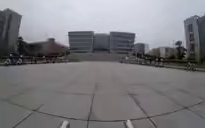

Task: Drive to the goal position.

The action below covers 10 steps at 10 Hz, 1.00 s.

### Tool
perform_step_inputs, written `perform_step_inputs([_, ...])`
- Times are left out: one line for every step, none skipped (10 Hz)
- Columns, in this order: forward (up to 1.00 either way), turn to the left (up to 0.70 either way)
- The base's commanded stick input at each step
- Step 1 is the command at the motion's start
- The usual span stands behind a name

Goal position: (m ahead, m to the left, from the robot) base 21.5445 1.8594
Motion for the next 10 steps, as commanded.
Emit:
perform_step_inputs([1.00,0.00])
perform_step_inputs([1.00,0.00])
perform_step_inputs([1.00,0.00])
perform_step_inputs([1.00,0.00])
perform_step_inputs([1.00,0.00])
perform_step_inputs([1.00,0.00])
perform_step_inputs([1.00,0.00])
perform_step_inputs([1.00,0.00])
perform_step_inputs([1.00,0.00])
perform_step_inputs([1.00,0.00])
